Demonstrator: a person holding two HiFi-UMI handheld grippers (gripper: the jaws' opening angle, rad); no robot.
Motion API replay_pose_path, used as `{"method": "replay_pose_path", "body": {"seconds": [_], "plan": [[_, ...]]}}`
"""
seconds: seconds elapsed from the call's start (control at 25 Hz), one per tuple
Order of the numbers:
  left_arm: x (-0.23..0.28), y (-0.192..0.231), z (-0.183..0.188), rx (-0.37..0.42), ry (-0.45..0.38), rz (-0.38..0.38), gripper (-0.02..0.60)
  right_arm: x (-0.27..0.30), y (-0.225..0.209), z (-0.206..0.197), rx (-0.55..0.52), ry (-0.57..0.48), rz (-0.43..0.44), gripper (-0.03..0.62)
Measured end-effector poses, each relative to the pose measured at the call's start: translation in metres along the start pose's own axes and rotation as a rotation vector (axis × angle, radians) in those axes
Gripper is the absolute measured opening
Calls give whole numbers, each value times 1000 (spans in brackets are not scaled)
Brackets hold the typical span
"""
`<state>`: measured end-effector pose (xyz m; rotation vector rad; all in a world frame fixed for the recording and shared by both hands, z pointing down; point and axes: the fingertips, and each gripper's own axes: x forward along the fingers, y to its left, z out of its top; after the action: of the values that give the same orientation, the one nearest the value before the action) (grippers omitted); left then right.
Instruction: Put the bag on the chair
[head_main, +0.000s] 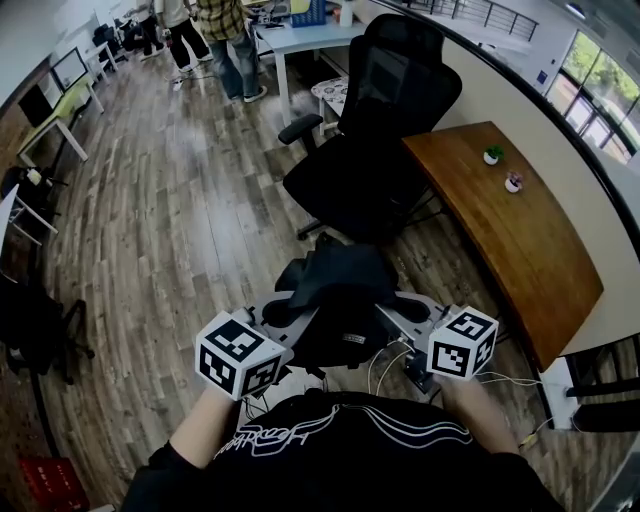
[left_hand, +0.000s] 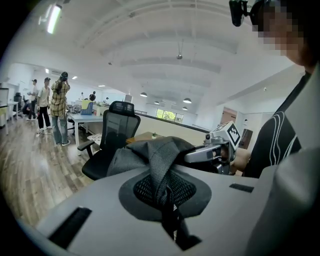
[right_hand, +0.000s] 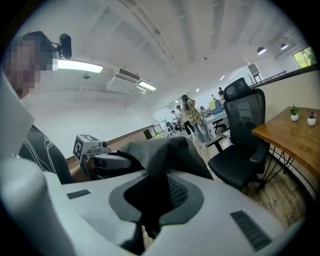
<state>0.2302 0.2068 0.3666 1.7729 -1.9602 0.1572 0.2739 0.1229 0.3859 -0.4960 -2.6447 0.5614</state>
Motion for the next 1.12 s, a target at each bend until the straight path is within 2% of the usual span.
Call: {"method": "replay_pose_path", "body": {"seconds": [0.36, 0.68, 0.92, 1.12], "plan": [[-24, 57, 5, 7, -29, -2, 34, 58, 11, 16, -9, -4, -19, 21], [-36, 86, 0, 1, -45, 14, 34, 89, 17, 21, -5, 2, -16, 20], [-32, 104, -5, -34, -22, 33, 34, 106, 9, 17, 22, 21, 8, 21], [-14, 121, -6, -48, 17, 50, 34, 121, -13, 17, 64, 20, 31, 21]]}}
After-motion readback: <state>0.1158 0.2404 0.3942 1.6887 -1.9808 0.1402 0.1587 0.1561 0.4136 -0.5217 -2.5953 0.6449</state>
